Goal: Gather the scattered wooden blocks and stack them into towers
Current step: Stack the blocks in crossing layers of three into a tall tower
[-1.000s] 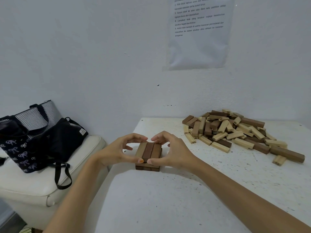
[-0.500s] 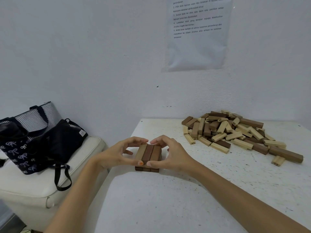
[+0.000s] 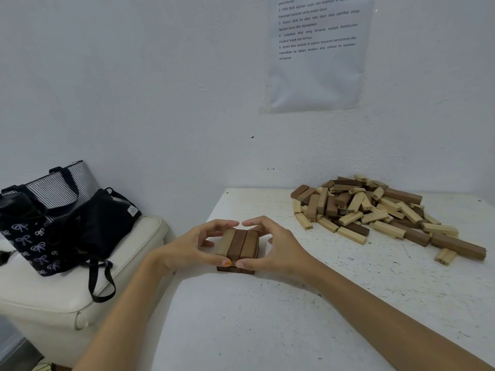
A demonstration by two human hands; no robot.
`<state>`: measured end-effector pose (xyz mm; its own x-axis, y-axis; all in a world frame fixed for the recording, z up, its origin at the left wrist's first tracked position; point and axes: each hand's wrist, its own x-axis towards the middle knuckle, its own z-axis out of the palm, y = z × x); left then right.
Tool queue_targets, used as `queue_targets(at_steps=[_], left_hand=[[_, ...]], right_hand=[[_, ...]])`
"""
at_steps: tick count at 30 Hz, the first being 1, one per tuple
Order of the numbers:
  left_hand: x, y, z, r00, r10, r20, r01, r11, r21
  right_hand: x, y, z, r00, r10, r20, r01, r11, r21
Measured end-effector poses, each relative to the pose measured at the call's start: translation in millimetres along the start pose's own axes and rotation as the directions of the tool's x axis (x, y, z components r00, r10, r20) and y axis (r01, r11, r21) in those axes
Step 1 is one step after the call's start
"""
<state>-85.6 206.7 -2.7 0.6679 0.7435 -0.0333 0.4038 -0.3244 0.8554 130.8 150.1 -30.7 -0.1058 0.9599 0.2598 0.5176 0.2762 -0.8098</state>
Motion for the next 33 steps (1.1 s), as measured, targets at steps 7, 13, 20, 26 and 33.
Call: queue_targets(at_steps=[7,13,20,26,33], left_hand=[[1.0,-2.8,1.8,1.0,-0.01,0.012,0.01,1.0,0.002],[1.6,-3.2,2.1,1.0,-0.009,0.009,0.009,1.0,0.003],[0.9,-2.0,2.1,1.0,-0.009,0.01,0.009,1.0,0.003],[-0.3,0.6,2.1,1.0,-0.014,0.021,0.014,1.0,-0.005],[-1.5,3.2,3.0,0.998,-0.021,0.051,0.021,1.0,0.01]], right_hand=[[-4.1,0.2,-0.4,1.0,-0.012,-0.008,0.012,1.0,0.025],[-5.3,-0.1,0.5,1.0,-0.018,-0.02,0.019,0.999,0.034],[-4.9,0.5,0.5,1.0,-0.012,-0.011,0.013,0.999,0.039],[-6.0,0.5,1.5,1.0,-0.003,0.0,0.003,0.999,0.04],[-7.1,6.3,2.7,0.998,0.038,0.05,-0.039,0.999,0.02]])
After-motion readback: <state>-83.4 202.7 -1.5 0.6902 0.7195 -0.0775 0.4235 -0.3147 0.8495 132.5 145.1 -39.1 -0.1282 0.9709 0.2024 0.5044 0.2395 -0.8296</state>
